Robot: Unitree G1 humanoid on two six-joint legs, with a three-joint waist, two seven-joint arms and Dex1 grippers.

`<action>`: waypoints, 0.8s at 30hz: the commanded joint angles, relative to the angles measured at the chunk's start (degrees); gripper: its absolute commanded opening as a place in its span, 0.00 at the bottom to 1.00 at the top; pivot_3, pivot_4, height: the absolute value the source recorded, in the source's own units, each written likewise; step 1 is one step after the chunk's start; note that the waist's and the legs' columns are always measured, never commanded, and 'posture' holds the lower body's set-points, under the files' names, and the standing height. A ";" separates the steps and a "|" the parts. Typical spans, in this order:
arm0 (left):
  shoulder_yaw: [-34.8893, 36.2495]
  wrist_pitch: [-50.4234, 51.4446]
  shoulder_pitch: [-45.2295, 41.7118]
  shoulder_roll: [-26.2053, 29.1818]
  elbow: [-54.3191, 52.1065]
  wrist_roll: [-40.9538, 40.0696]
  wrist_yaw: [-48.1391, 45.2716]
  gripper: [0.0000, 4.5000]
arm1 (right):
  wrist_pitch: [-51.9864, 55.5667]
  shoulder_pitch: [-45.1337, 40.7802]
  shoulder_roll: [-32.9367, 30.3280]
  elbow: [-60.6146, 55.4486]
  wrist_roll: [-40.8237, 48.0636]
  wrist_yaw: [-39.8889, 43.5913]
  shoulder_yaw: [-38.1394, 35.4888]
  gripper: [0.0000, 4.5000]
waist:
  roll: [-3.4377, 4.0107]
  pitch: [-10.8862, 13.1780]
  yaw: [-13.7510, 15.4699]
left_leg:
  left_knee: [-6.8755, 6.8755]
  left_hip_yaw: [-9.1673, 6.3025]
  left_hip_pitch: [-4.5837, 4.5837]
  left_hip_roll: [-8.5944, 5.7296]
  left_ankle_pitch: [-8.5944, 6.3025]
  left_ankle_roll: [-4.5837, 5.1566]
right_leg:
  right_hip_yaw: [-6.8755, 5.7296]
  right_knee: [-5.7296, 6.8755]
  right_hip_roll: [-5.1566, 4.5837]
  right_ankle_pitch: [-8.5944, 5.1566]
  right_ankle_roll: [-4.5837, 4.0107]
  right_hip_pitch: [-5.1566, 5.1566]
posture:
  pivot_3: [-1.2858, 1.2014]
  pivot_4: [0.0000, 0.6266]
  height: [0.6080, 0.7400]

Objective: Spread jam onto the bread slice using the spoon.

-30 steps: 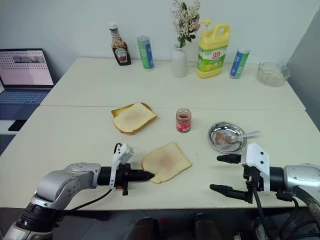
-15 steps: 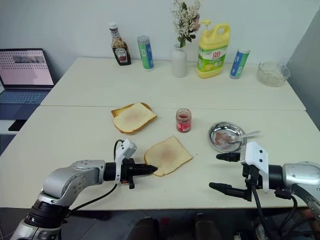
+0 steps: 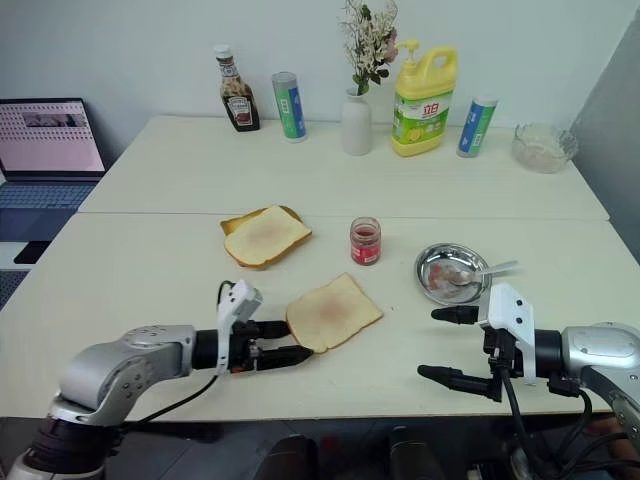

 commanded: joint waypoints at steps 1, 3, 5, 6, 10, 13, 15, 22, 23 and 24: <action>4.40 -0.63 1.97 2.62 -1.87 0.80 1.20 0.99 | -0.88 -0.18 -0.35 -0.73 0.19 0.94 -0.86 1.00 | -0.01 0.00 0.00 | 0.00 0.01 0.00 0.00 0.00 0.00 | 0.01 0.00 0.00 0.00 0.00 0.00 | 0.52 0.24 1.00; 5.81 -5.71 5.85 7.95 -3.32 5.20 -0.43 0.99 | -0.91 -0.34 -0.50 -0.29 0.13 1.18 -1.04 1.00 | -0.03 0.02 -0.07 | 0.00 0.02 0.00 0.00 0.00 0.00 | 0.01 -0.02 -0.01 0.00 0.00 0.00 | 0.52 0.24 1.00; 5.71 -13.58 8.80 12.40 -3.46 10.62 -1.94 0.99 | -1.11 -0.68 -0.34 0.33 -0.04 1.05 -1.28 1.00 | -0.06 0.02 -0.13 | -0.06 0.04 0.01 0.04 0.00 0.00 | 0.03 -0.04 -0.01 -0.02 -0.04 -0.03 | 0.52 0.24 1.00; 5.93 -16.55 9.06 13.23 -3.00 12.03 -2.22 0.99 | -1.35 -1.00 0.10 0.80 -0.11 0.65 -1.49 1.00 | -0.03 0.04 -0.04 | -0.09 0.05 0.03 0.03 0.00 0.00 | 0.04 -0.04 -0.02 -0.03 -0.07 -0.03 | 0.52 0.24 1.00; 6.70 -27.42 7.20 12.18 -1.73 15.40 -2.90 0.99 | -1.81 -3.04 3.28 2.65 0.71 -2.72 -2.78 1.00 | -0.04 0.04 0.48 | -0.01 0.07 0.01 -0.02 0.00 0.00 | 0.01 -0.05 -0.11 -0.07 -0.13 0.00 | 0.52 0.24 1.00; 4.75 -34.68 1.16 8.46 -5.85 16.01 -3.16 0.99 | -1.63 -3.45 7.21 3.59 2.51 -6.66 -6.41 1.00 | -0.05 0.04 1.11 | 0.04 0.07 -0.08 -0.07 0.00 0.00 | 0.00 -0.09 -0.16 -0.05 -0.08 0.00 | 0.52 0.24 1.00; 2.81 -35.52 -2.81 6.56 -8.08 14.91 -4.47 0.99 | -1.11 -3.28 9.54 4.48 3.13 -9.96 -9.34 1.00 | -0.08 0.03 1.39 | 0.08 0.07 -0.21 -0.08 0.00 0.00 | -0.01 -0.10 -0.15 0.04 -0.04 -0.06 | 0.52 0.24 1.00; -0.76 -25.04 -12.64 2.57 -13.88 3.08 -7.97 0.99 | 1.41 -2.87 19.57 7.37 4.26 -26.52 -17.37 1.00 | -0.06 0.03 0.96 | 0.00 0.00 -0.21 -0.01 0.00 0.00 | -0.02 -0.05 0.00 0.10 -0.09 -0.10 | 0.52 0.24 1.00; -1.87 -24.45 -13.96 2.29 -13.79 2.67 -8.84 0.99 | 1.82 -3.24 21.87 7.78 4.47 -30.39 -18.53 1.00 | -0.06 0.03 0.84 | 0.00 -0.05 -0.21 0.02 0.00 0.00 | -0.04 -0.04 0.04 0.09 -0.08 -0.10 | 0.52 0.24 1.00; -2.61 -24.11 -14.86 2.11 -13.61 2.65 -9.27 0.99 | 2.28 -3.59 23.42 7.96 4.69 -32.99 -19.28 1.00 | -0.04 0.01 0.72 | 0.00 -0.05 -0.21 0.02 0.00 0.00 | -0.05 -0.03 0.05 0.09 -0.07 -0.10 | 0.52 0.24 1.00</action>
